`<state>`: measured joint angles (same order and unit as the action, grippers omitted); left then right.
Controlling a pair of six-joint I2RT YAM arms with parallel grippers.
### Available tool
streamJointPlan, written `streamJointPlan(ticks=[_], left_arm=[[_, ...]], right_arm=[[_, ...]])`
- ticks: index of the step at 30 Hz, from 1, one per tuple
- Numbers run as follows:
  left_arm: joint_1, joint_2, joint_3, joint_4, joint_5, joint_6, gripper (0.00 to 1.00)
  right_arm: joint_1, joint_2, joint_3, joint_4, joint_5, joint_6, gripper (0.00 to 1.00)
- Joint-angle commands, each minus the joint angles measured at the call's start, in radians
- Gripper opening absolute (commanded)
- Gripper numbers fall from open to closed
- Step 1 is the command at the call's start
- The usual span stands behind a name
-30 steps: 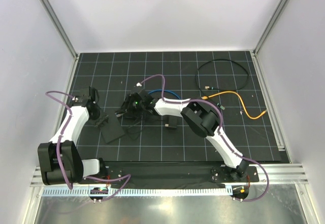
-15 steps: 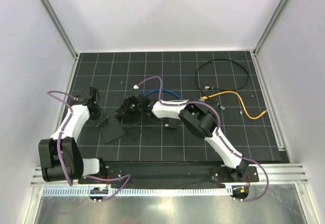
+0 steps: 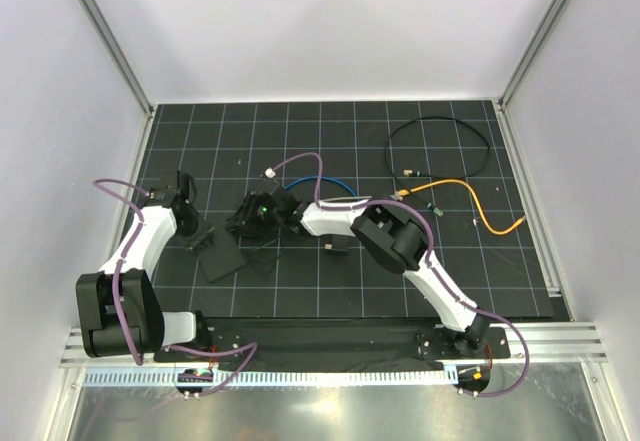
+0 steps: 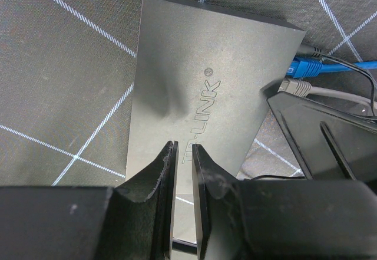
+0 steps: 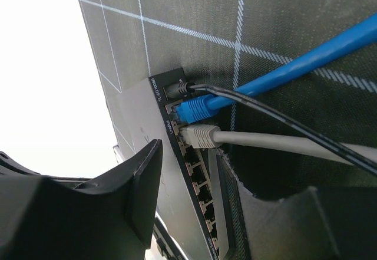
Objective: Pull the plug from the switch port
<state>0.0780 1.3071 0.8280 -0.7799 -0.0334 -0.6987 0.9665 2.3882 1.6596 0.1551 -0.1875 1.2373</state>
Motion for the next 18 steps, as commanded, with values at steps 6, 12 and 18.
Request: streamJointPlan(ticks=[6,12,18], left_arm=[[-0.001,-0.009,0.006,0.011,-0.007,0.005,0.20],[-0.004,-0.009,0.006,0.011,-0.007,0.007,0.20],[-0.004,-0.008,0.006,0.013,-0.003,0.007,0.20]], right_arm=[[-0.012,-0.041,-0.069,-0.022,0.112,0.059,0.41],[-0.014,-0.014,-0.041,-0.028,0.105,0.091,0.39],[-0.014,-0.011,-0.067,-0.002,0.114,0.135,0.35]])
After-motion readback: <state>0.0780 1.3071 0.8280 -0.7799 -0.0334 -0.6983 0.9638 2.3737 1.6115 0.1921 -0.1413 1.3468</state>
